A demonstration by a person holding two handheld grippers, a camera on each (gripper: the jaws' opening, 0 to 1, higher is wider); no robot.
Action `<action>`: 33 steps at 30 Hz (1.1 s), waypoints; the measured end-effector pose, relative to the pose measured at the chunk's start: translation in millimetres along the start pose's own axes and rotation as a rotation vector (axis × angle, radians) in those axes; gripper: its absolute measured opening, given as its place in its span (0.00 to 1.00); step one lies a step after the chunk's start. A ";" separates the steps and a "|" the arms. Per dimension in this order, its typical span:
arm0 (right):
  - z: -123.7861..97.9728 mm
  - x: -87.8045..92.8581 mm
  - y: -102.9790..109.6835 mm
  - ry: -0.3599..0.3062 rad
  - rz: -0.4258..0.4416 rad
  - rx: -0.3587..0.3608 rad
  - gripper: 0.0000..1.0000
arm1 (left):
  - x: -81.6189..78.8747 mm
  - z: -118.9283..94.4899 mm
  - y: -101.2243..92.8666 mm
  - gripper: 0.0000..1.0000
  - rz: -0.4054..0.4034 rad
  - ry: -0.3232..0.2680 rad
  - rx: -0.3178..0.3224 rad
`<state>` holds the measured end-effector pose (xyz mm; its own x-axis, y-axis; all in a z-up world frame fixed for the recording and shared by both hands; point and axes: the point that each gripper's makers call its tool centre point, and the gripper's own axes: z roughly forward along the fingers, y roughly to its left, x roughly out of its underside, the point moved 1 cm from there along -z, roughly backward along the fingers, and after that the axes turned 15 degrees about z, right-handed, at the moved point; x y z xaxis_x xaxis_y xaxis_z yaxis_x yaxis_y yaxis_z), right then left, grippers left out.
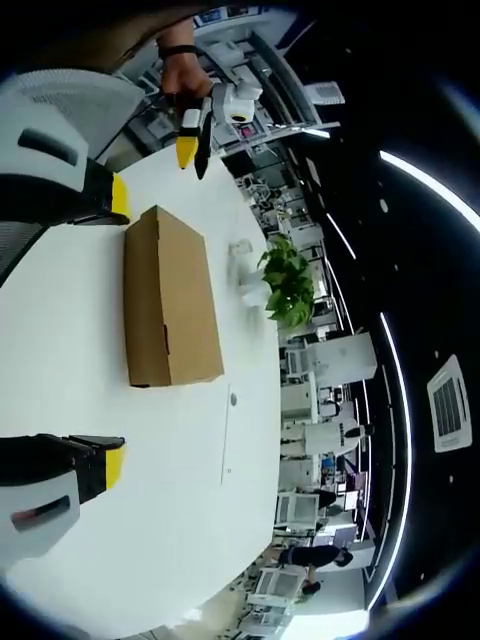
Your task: Operate the shoe box by opening the lid, removing the specified soft item, and placing it in the target area until the item is outside and the box remains undamaged.
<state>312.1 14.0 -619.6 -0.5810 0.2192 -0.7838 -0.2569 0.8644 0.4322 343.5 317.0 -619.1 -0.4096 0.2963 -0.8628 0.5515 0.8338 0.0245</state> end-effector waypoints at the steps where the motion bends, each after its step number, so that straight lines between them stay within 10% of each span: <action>1: 0.0 0.0 0.2 0.000 0.000 0.000 0.86 | 0.2 -0.2 0.0 0.78 0.000 0.000 0.000; 33: 5.3 4.9 2.3 0.028 -0.021 -0.013 0.84 | 8.4 -0.2 0.4 0.77 -0.008 0.017 -0.006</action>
<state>312.7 19.5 -624.8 -0.5969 0.1878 -0.7800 -0.2791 0.8629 0.4213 340.1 319.8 -626.2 -0.4266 0.2973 -0.8542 0.5439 0.8389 0.0203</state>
